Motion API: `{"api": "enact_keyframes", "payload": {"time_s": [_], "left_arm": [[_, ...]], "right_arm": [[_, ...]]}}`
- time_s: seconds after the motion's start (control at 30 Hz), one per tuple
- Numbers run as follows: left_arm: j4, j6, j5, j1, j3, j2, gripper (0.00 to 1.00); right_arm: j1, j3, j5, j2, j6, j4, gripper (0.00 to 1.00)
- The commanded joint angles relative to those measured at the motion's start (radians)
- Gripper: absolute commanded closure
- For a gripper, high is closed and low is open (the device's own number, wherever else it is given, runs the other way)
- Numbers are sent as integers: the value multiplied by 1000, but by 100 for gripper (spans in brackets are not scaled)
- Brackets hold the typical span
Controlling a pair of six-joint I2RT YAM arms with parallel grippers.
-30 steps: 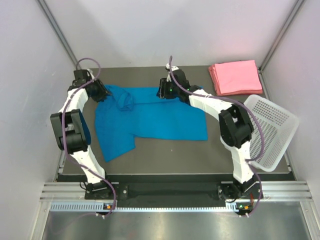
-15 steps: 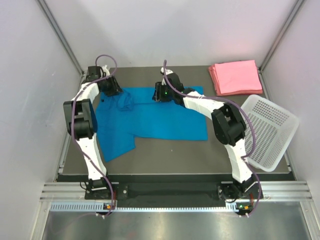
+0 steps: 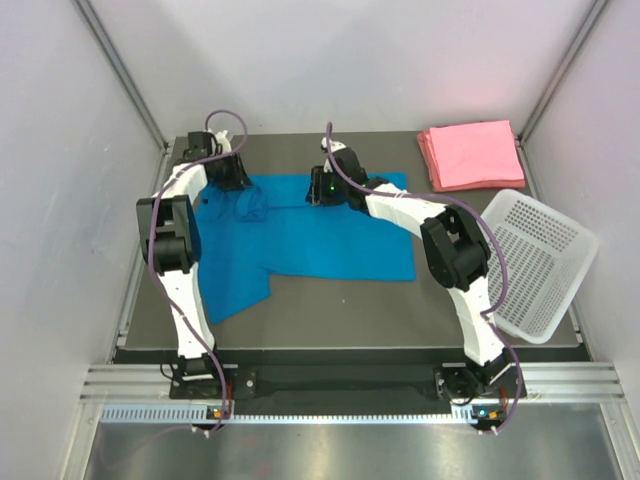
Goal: Fold and stack the t-shirts
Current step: Fold the tshirt
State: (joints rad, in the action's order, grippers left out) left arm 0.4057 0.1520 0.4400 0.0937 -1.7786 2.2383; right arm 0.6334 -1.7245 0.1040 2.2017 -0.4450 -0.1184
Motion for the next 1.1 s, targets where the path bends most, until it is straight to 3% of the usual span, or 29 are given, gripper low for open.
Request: {"api": "enact_keyframes", "payload": {"time_s": [0.0, 0.27, 0.63, 0.7, 0.77, 1.07], "left_arm": [[-15, -71, -23, -35, -42, 1, 61], [1, -98, -76, -54, -47, 4, 77], [16, -143, -130, -74, -19, -16, 76], [15, -169, -135, -81, -16, -22, 83], [13, -164, -150, -86, -10, -39, 99], [-48, -34, -421, -77, 120, -198, 100]], "right_arm": [[-9, -60, 11, 3, 14, 37, 55], [-20, -52, 14, 6, 9, 36, 56], [-26, -50, 16, 0, -1, 40, 56], [-28, -50, 19, 0, -6, 40, 56], [-28, -47, 17, -5, -6, 40, 56], [-28, -26, 19, -13, -20, 51, 56]]}}
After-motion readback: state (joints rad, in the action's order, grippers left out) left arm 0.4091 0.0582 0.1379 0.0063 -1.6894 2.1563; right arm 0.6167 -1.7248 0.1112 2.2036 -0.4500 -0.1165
